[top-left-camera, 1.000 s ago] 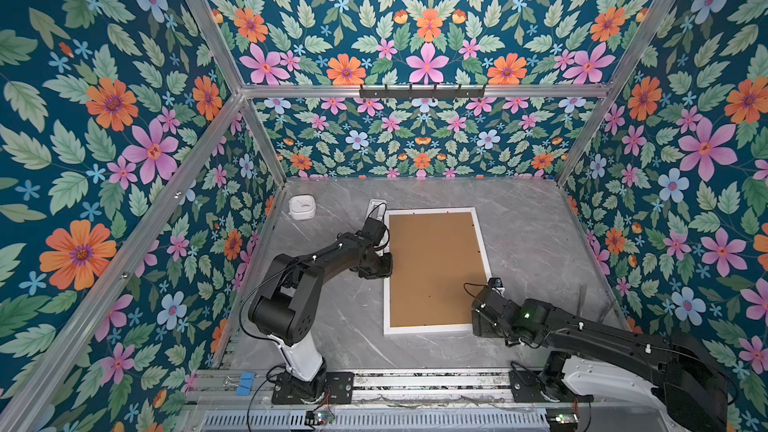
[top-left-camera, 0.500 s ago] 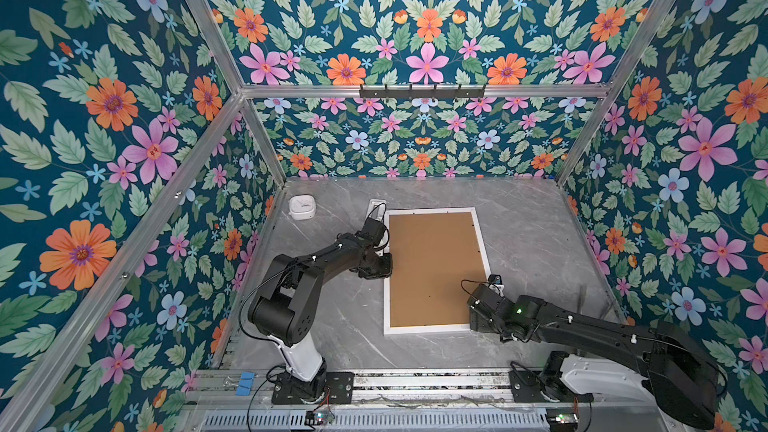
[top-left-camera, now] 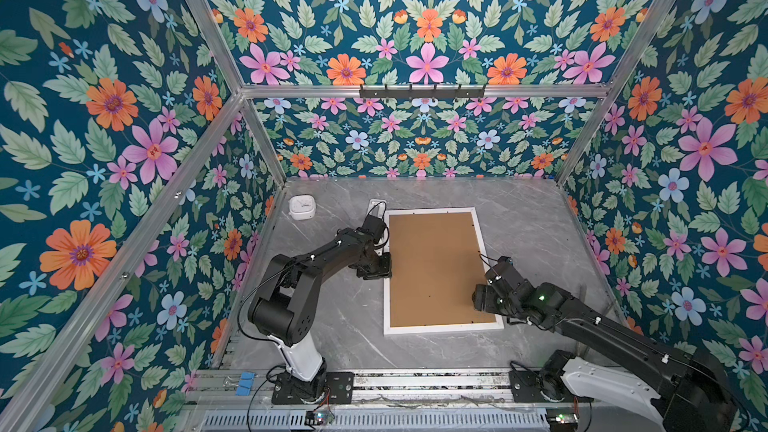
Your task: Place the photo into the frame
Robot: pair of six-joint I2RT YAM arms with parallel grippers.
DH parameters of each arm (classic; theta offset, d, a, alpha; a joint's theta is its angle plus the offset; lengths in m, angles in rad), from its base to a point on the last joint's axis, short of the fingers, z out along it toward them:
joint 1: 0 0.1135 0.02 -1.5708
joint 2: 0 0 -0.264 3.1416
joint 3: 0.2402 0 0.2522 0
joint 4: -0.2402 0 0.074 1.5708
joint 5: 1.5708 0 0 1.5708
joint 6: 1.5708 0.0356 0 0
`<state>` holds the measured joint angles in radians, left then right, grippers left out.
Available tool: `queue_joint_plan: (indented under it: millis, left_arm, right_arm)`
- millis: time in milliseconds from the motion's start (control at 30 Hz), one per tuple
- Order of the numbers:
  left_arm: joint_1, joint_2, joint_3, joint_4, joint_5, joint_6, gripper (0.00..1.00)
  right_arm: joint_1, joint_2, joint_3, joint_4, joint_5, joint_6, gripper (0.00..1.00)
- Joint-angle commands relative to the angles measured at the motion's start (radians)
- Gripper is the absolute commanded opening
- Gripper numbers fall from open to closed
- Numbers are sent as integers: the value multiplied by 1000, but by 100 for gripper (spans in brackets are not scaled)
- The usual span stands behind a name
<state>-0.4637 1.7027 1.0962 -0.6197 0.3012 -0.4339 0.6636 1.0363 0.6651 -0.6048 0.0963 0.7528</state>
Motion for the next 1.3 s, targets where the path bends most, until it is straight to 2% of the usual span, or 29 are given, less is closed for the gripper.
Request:
queue_joint_plan:
  millis: [0, 133, 267, 333, 667, 1000, 1267]
  left_arm:
    - [8, -30, 20, -81, 28, 20, 45]
    - [8, -91, 7, -92, 105, -4, 46]
    - [5, -153, -68, -49, 223, -61, 48]
    - [3, -178, -108, -28, 244, -87, 48]
    - [-24, -208, -215, 30, 308, -158, 46]
    - [-33, -173, -230, 59, 303, -161, 44]
    - [-43, -146, -237, 66, 304, -160, 42]
  right_arm:
    - [-84, 39, 47, -22, -150, -104, 91]
    - [-193, 127, 84, -15, -254, -168, 90]
    - [-289, 213, 103, 8, -331, -221, 90]
    - [-326, 248, 115, 15, -360, -238, 86]
    - [-385, 383, 181, 31, -348, -306, 77]
    - [-391, 518, 221, 99, -300, -313, 68]
    - [-391, 551, 226, 116, -311, -310, 63]
